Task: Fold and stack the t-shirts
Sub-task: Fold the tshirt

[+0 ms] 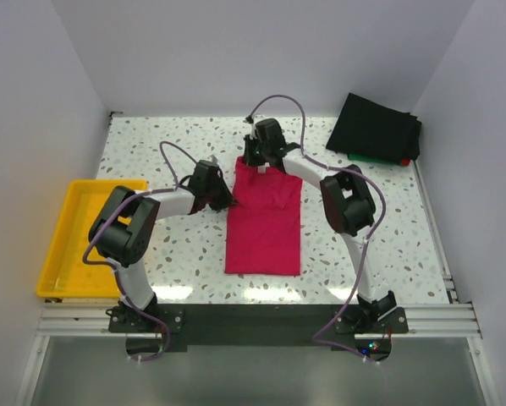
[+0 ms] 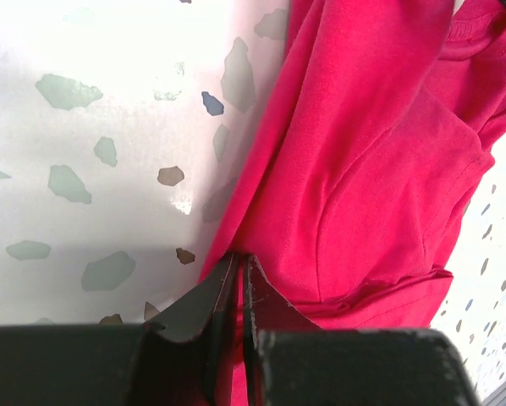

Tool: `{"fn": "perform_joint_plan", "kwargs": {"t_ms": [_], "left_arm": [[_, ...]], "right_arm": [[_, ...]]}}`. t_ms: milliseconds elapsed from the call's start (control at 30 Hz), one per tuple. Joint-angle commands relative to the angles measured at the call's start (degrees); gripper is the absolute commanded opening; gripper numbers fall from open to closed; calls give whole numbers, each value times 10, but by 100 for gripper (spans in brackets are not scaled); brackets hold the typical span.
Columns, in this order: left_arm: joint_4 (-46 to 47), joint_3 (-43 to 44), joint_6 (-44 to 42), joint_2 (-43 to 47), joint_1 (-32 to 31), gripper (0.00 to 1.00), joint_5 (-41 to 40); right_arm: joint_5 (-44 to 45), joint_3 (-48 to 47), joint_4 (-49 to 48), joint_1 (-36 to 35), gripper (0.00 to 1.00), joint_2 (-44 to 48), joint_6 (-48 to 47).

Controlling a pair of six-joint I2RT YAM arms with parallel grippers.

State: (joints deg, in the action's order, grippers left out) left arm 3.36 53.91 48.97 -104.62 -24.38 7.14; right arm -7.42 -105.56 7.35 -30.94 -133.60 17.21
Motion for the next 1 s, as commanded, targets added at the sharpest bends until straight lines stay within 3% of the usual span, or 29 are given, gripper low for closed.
{"fn": "perform_joint_plan", "kwargs": {"t_ms": [0,200,267,533,967], "left_arm": [[1,-4,2,-12,7,11,-5],[2,-3,0,-12,9,11,-5],[2,-3,0,-11,9,11,-4],[4,1,0,-12,12,11,-1],[6,1,1,-15,13,10,3]], "right_arm": [[-22,7,-59,11,4,34,51],[-55,-3,-70,26,14,17,86],[-58,-4,-71,28,24,16,89],[-60,-3,-58,17,44,33,42],[5,22,7,-29,45,40,-50]]}}
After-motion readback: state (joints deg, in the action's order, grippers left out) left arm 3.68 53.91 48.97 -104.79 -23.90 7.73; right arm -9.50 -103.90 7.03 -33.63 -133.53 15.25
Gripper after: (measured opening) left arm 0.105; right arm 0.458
